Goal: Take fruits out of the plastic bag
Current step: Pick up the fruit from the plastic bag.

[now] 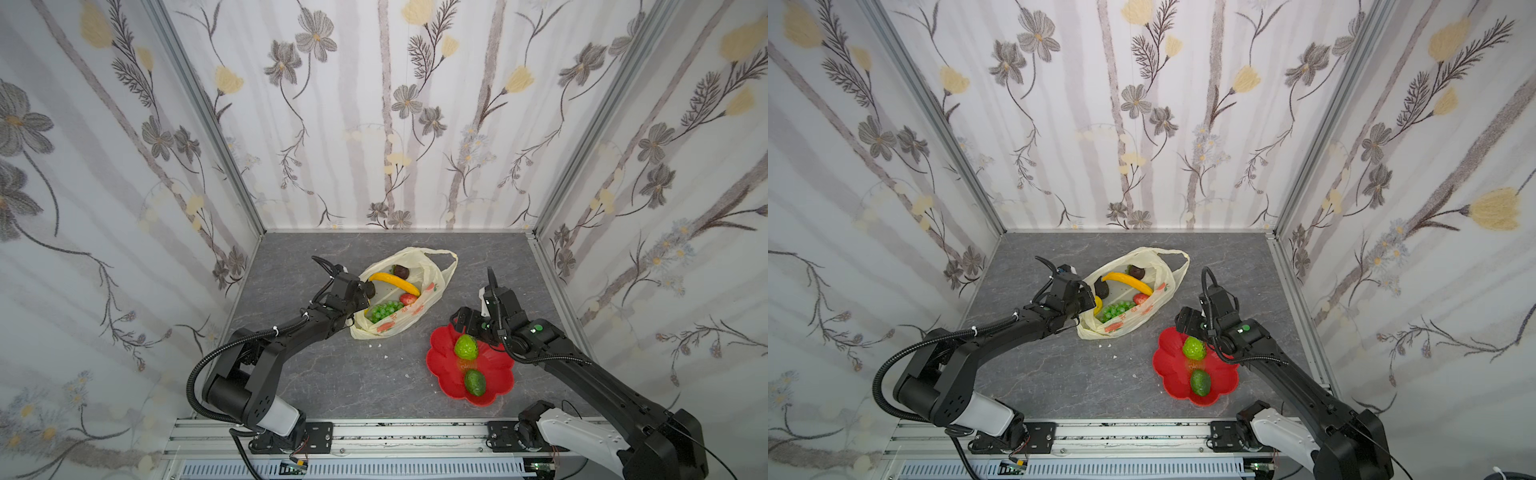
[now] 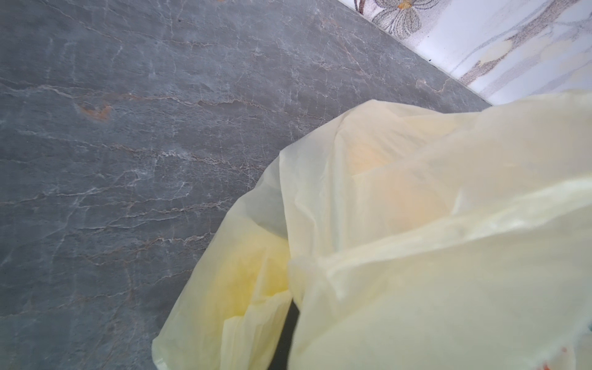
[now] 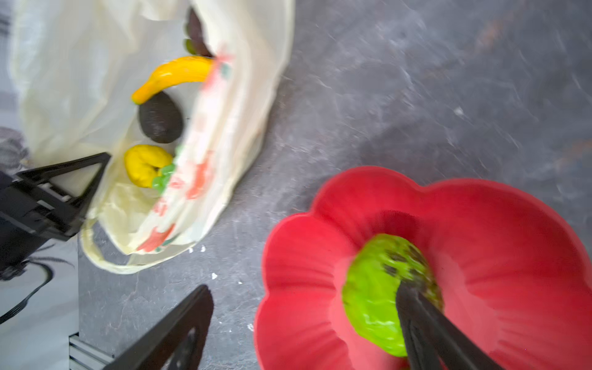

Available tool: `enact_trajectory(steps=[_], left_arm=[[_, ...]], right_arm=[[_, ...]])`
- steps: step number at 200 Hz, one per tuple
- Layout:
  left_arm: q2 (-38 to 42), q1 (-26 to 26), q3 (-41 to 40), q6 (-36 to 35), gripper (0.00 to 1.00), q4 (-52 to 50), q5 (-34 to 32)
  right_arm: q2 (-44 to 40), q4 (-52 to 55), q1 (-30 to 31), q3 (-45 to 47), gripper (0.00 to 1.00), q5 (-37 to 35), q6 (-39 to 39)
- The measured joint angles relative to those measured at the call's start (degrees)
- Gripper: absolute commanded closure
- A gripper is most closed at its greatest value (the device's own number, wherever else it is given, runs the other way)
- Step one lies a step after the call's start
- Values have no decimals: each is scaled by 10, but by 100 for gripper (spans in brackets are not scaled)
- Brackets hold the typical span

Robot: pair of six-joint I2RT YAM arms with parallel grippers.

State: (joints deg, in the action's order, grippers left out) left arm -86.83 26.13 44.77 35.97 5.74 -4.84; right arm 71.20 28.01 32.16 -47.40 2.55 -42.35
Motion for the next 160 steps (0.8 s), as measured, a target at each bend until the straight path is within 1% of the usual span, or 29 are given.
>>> enact_trajectory(steps=[19, 35, 62, 77, 94, 124, 141, 160], left_arm=[[3, -1, -5, 1, 100, 0, -3], [7, -3, -10, 3, 100, 0, -5], [18, -10, -19, 9, 100, 0, -6], [25, -15, -23, 12, 100, 0, -5], [31, -20, -28, 15, 100, 0, -5], [33, -31, -33, 19, 100, 0, 2], [33, -34, -33, 20, 100, 0, 4], [33, -36, -33, 22, 100, 0, 7]], right_arm=[[55, 5, 51, -79, 15, -32, 26], [118, 4, 91, -140, 18, -51, 48], [230, -17, 137, -232, 24, -45, 82], [284, -35, 143, -269, 26, -30, 91], [336, -55, 151, -308, 29, -28, 100], [431, -89, 163, -379, 33, 15, 115], [482, -104, 161, -417, 36, 16, 121], [527, -108, 162, -449, 36, 18, 125]])
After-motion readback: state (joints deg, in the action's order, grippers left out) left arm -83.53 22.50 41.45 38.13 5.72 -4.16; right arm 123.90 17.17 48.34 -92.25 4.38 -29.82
